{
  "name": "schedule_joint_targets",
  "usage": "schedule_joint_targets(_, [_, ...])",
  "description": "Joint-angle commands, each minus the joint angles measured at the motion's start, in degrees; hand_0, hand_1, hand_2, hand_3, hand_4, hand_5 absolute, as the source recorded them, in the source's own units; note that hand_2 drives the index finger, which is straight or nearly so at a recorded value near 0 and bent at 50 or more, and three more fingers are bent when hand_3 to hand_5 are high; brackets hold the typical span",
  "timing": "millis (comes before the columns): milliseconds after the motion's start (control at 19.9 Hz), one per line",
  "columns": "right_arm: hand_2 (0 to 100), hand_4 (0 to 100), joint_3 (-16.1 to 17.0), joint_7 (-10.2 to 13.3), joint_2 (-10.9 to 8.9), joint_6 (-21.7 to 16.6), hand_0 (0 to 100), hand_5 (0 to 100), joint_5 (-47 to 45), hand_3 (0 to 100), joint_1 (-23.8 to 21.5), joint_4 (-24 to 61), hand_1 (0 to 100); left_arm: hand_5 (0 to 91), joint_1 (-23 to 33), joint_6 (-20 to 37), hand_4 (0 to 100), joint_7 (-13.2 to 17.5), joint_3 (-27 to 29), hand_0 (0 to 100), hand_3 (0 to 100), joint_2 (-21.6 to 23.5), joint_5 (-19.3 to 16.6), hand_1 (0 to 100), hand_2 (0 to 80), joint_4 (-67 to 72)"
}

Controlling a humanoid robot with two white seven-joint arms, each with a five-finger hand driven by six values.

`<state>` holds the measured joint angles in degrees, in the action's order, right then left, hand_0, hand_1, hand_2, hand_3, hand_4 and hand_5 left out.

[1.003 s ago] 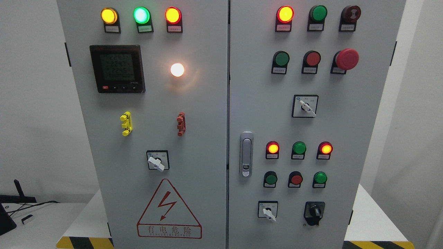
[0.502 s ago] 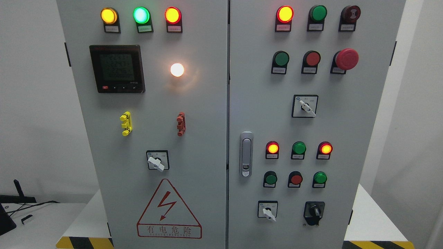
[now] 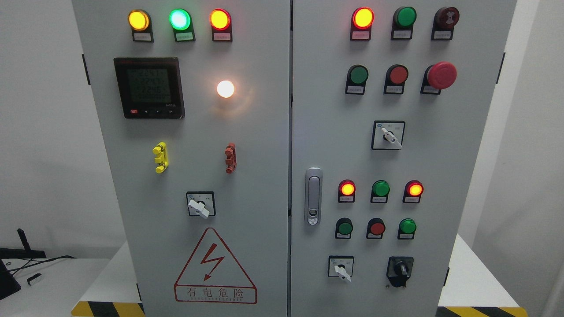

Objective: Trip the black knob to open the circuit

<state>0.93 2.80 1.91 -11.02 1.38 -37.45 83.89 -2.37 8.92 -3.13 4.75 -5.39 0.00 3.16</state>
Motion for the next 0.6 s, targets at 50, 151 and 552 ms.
schedule_joint_targets(50, [53,77,2.23,0.10,-0.59,4.07,43,76,0.37,85,6.23,14.98,67,0.0,0.00,0.05,0,-0.03,0.00,12,0,-0.06,-1.76,39,0.0,0.00])
schedule_joint_targets(151, [53,77,2.93,0.10,-0.50,5.92,43,76,0.29,85,9.05,15.07,67,0.0,0.00,0.05,0,-0.03,0.00,12,0,-0.06,-1.76,39,0.0,0.00])
schedule_joint_targets(552, [54,78,4.60,0.98,-0.59,9.17,42,76,0.11,86,15.47,16.04,67,0.0,0.00,0.05,0,-0.03,0.00,12,0,-0.06,-1.76,39,0.0,0.00])
